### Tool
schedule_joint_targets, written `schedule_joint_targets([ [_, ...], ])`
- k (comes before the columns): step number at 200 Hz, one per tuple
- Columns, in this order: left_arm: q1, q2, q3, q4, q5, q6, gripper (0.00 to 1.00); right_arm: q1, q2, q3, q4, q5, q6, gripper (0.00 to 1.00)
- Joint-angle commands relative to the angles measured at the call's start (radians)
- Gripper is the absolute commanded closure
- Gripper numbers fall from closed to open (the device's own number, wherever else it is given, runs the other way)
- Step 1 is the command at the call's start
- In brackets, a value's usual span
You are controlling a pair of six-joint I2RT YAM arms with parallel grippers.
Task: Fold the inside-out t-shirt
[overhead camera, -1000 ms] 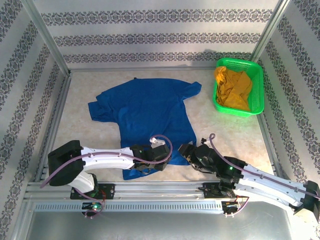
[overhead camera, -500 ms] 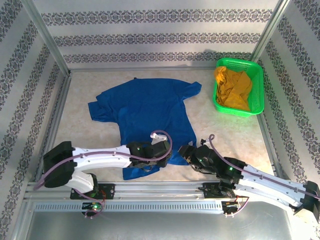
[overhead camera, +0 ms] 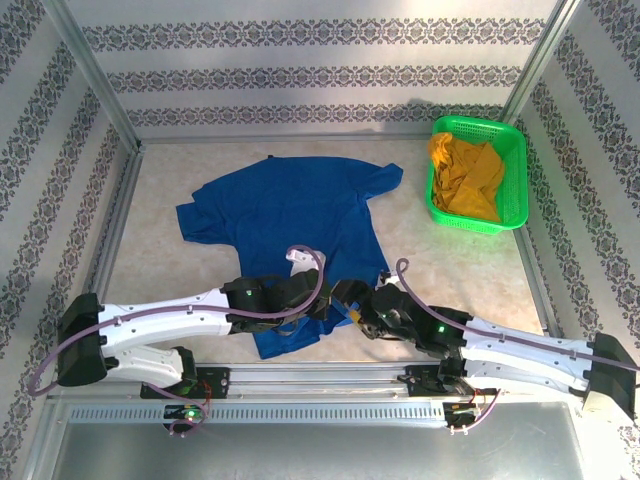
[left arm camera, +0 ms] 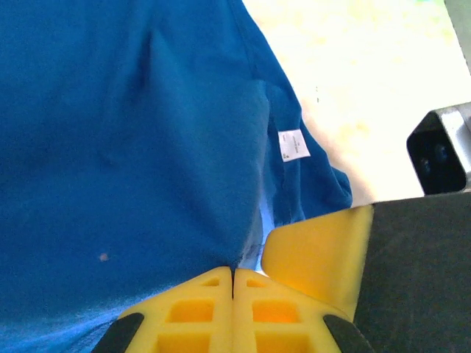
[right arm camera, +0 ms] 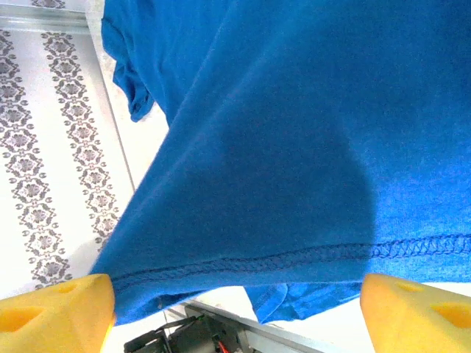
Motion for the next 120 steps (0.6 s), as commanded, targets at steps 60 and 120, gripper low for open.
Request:
schedule_joint_targets([
  [60, -0.001, -0.079, -0.07, 0.138, -0.106, -0.082, 1.0, 0.161, 0.043, -0.044, 0.248, 0.314, 0.281, 0.07],
  [120, -0.001, -0.152, -0.132, 0.188, -0.077, -0.077, 1.0, 0.151, 0.168, -0.051, 0.315, 0.445, 0.401, 0.07],
])
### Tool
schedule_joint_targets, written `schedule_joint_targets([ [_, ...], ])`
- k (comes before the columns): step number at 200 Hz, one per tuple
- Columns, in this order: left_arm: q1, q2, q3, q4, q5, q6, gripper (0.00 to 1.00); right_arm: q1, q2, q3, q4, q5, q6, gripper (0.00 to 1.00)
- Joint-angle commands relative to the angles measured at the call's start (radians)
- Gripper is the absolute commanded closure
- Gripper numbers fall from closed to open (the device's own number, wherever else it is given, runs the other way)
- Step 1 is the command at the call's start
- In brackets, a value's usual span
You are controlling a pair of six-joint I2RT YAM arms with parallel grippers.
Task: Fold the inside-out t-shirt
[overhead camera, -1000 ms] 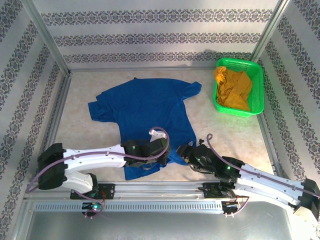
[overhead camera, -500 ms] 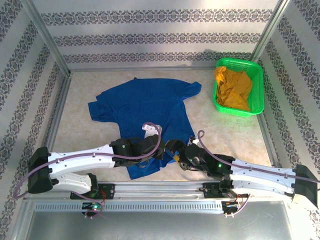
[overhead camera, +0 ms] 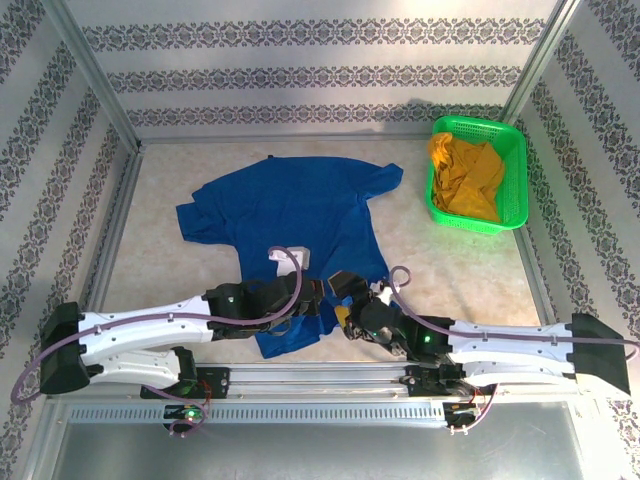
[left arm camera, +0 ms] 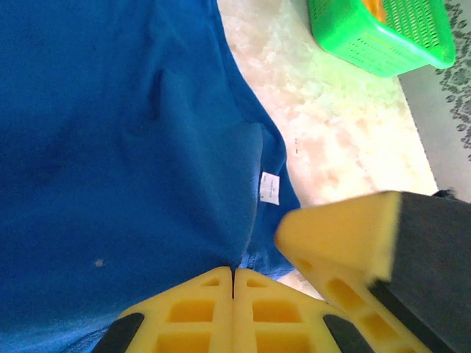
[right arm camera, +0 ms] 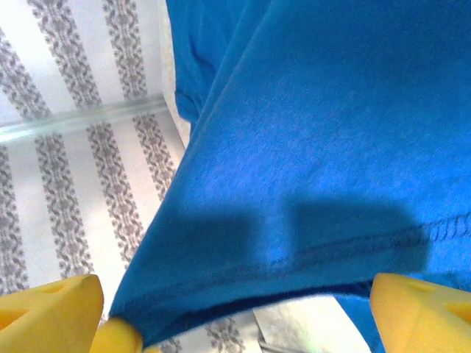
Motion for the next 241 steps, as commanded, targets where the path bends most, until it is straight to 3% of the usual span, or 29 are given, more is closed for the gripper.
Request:
schedule_joint_targets([
  [1, -0.001, -0.031, -0.025, 0.061, -0.003, -0.016, 1.0, -0.004, 0.046, -0.018, 0.056, 0.105, 0.08, 0.07],
  [24, -0.001, -0.042, -0.041, 0.064, 0.016, -0.015, 1.0, -0.063, 0.122, -0.016, 0.118, 0.057, 0.085, 0.09],
  [50, -0.001, -0.036, -0.046, 0.052, 0.053, 0.002, 1.0, -0.111, 0.188, -0.013, 0.212, 0.003, 0.061, 0.27],
  [59, -0.001, -0.034, -0.049, 0.044, 0.064, 0.012, 1.0, -0.117, 0.192, -0.014, 0.234, -0.004, 0.046, 0.42],
  [68, -0.001, -0.035, -0.051, 0.03, 0.069, 0.024, 1.0, -0.121, 0.182, -0.017, 0.236, -0.01, 0.032, 0.67],
  [78, -0.001, -0.039, -0.054, 0.008, 0.068, 0.042, 1.0, -0.121, 0.164, -0.022, 0.23, -0.016, 0.019, 0.88],
  [85, 0.0, -0.042, -0.055, -0.004, 0.068, 0.063, 0.93, -0.122, 0.147, -0.028, 0.222, -0.018, 0.009, 1.0],
  [92, 0.0, -0.046, -0.053, -0.023, 0.063, 0.089, 0.81, -0.123, 0.126, -0.031, 0.212, -0.02, 0.002, 1.0],
  [106, 0.0, -0.049, -0.045, -0.069, 0.048, 0.145, 0.72, -0.122, 0.08, -0.031, 0.186, -0.024, -0.017, 1.0],
  [124, 0.001, -0.047, -0.042, -0.108, 0.042, 0.222, 0.51, -0.125, 0.013, -0.059, 0.126, -0.027, -0.04, 1.0],
  [142, -0.001, -0.021, -0.033, -0.134, 0.052, 0.31, 0.4, -0.124, -0.045, -0.056, 0.058, -0.028, -0.054, 1.0],
  [191, -0.047, 0.111, 0.002, -0.085, 0.042, 0.487, 0.26, -0.126, -0.115, -0.065, -0.024, -0.022, -0.049, 1.0],
  [241, -0.088, 0.198, 0.008, 0.03, 0.014, 0.527, 0.17, -0.128, -0.117, -0.057, -0.038, -0.029, -0.049, 1.0],
])
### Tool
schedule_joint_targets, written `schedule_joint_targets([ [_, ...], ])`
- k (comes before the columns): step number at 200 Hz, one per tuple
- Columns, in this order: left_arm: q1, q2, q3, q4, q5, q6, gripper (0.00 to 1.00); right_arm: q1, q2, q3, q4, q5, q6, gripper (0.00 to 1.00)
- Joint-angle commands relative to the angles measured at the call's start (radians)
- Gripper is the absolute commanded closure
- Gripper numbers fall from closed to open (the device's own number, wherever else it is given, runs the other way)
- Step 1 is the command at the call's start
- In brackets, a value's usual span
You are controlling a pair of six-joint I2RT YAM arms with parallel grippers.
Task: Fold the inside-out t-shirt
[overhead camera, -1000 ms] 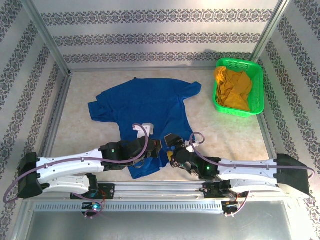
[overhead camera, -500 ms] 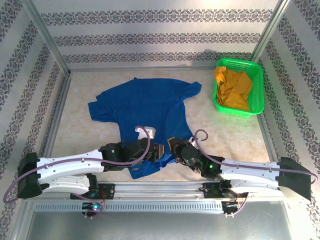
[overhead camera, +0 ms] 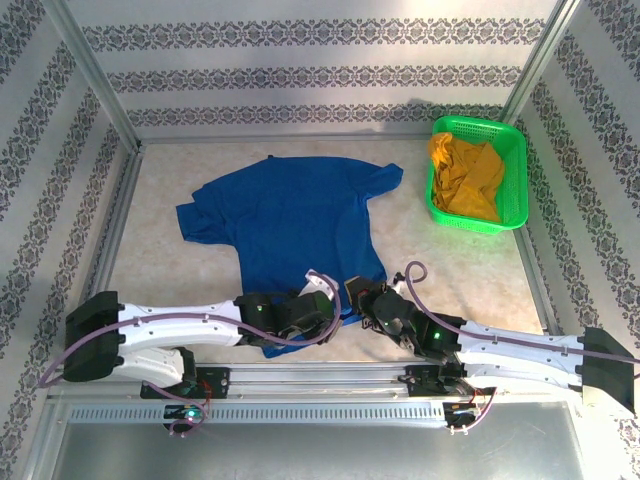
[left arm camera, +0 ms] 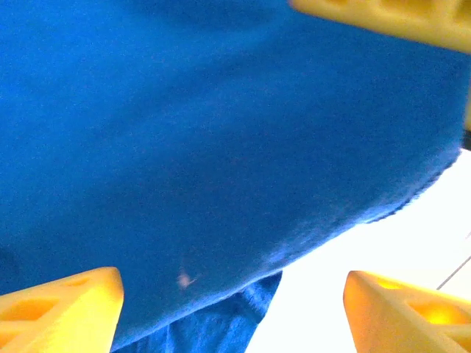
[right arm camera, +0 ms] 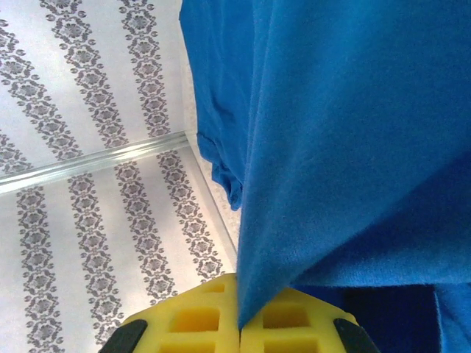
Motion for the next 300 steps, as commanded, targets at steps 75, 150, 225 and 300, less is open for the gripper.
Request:
schedule_joint_targets([
  [75, -0.028, 0.122, 0.029, 0.129, -0.167, 0.03, 0.14, -0.014, -0.009, 0.021, -0.022, -0.022, -0.025, 1.0],
  [150, 0.031, -0.026, 0.107, 0.002, -0.208, 0.051, 1.0, -0.011, -0.112, 0.019, -0.077, -0.054, -0.106, 0.53],
  [225, 0.105, -0.074, 0.262, -0.178, -0.069, 0.083, 1.0, 0.171, -0.118, -0.061, -0.068, -0.032, -0.241, 0.85],
  [300, 0.119, -0.008, 0.378, -0.29, -0.042, 0.077, 1.0, 0.366, 0.066, 0.006, -0.005, 0.169, -0.214, 1.0],
])
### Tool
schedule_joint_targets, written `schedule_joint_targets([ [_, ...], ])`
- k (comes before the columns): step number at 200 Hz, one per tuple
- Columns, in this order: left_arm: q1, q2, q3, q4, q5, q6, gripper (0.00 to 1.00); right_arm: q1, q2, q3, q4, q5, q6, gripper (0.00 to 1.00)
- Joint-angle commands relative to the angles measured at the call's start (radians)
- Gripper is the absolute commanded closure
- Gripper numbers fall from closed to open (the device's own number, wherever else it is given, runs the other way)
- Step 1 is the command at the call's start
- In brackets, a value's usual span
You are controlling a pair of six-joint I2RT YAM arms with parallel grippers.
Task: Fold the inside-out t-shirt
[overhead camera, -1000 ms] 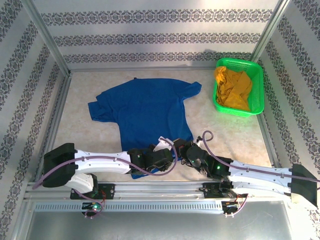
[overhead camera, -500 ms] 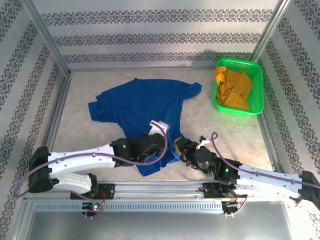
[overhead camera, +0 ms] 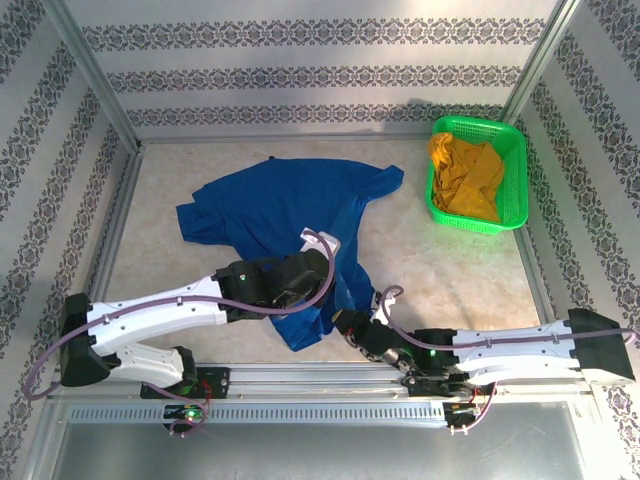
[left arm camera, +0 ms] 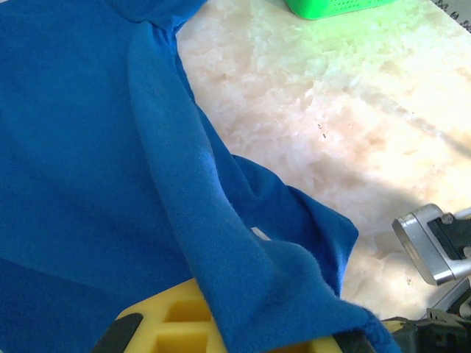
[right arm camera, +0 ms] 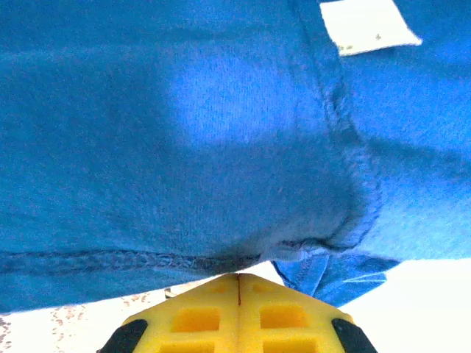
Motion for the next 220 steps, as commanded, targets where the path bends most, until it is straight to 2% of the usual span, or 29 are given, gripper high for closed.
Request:
schedule_joint_targets([
  [1, 0.017, 0.029, 0.053, -0.081, 0.015, 0.014, 1.0, 0.078, 0.015, 0.05, 0.008, 0.12, -0.009, 1.0],
  [28, 0.018, 0.055, 0.068, -0.075, 0.025, 0.022, 1.0, 0.18, 0.036, 0.083, 0.0, 0.184, 0.019, 1.0],
  [62, 0.017, 0.053, 0.092, -0.09, 0.036, 0.029, 1.0, 0.176, 0.046, 0.011, -0.002, 0.277, 0.101, 1.0],
  [87, 0.017, 0.044, 0.125, -0.114, 0.053, 0.045, 1.0, 0.071, 0.042, -0.03, -0.002, 0.281, 0.112, 1.0],
  [112, 0.017, 0.038, 0.161, -0.135, 0.092, 0.039, 1.0, -0.093, 0.057, -0.031, 0.032, 0.166, 0.037, 1.0],
  [131, 0.017, 0.035, 0.179, -0.144, 0.128, 0.036, 1.0, -0.161, 0.058, -0.022, 0.038, 0.106, -0.004, 1.0],
  [173, 0.028, 0.038, 0.212, -0.14, 0.221, 0.012, 1.0, -0.159, 0.139, 0.05, 0.056, 0.052, -0.037, 1.0],
  [189, 0.031, 0.038, 0.222, -0.126, 0.257, 0.007, 1.0, -0.173, 0.245, 0.098, 0.106, 0.04, -0.021, 1.0],
  [220, 0.04, 0.049, 0.29, -0.132, 0.338, -0.007, 1.0, -0.266, 0.479, 0.138, 0.301, -0.024, -0.04, 1.0],
])
